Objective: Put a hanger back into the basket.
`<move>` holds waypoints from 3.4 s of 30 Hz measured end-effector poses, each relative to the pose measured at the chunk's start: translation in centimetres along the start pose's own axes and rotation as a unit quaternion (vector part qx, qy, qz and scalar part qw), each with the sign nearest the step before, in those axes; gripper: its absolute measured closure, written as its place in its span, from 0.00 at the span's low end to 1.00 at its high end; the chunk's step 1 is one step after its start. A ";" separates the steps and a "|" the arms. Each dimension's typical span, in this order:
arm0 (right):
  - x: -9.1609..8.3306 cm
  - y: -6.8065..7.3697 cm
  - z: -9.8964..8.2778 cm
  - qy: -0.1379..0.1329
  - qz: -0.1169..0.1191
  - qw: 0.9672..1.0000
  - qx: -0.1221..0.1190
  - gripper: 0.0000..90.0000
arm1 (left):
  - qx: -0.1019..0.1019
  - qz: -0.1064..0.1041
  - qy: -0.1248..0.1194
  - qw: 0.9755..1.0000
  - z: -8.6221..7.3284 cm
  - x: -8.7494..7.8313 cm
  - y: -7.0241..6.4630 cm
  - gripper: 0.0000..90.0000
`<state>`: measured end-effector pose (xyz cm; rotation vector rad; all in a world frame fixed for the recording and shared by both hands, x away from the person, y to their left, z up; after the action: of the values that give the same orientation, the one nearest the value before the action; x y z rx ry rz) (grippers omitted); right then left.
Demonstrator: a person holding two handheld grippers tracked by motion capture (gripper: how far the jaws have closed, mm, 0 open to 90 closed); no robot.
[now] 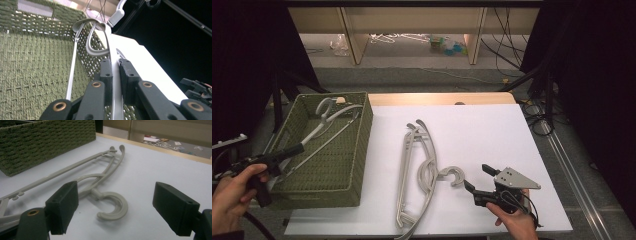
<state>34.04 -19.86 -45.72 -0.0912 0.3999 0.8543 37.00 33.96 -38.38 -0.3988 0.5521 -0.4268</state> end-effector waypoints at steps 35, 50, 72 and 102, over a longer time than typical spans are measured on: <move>0.4 0.3 -0.1 0.004 0.008 1.000 -0.003 0.24 | 0.066 0.072 0.076 0.992 0.2 3.1 6.6 0.87; 0.6 0.3 -0.1 0.000 0.013 1.000 -0.002 0.24 | 0.080 0.113 0.084 0.987 0.2 3.2 7.5 0.87; 0.4 0.3 -0.1 0.007 0.013 1.000 -0.001 0.24 | 0.042 0.136 0.078 0.987 0.4 2.7 8.5 0.82; 0.2 0.1 0.0 0.000 0.010 1.000 -0.001 0.23 | 0.109 -0.080 0.023 0.991 -1.4 7.6 -13.0 0.32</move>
<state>34.05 -19.68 -45.75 -0.0892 0.4011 0.8751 38.45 19.02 -36.49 -0.2235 0.5133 -0.6447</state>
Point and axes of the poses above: each handheld gripper's, and its own axes: x roughly forward along the jaws, z roughly out of its top, y roughly to its left, the point moved 6 cm from there along x, roughly forward along the jaws, and after that the axes turned 10 degrees about z, right-handed, at the moved point
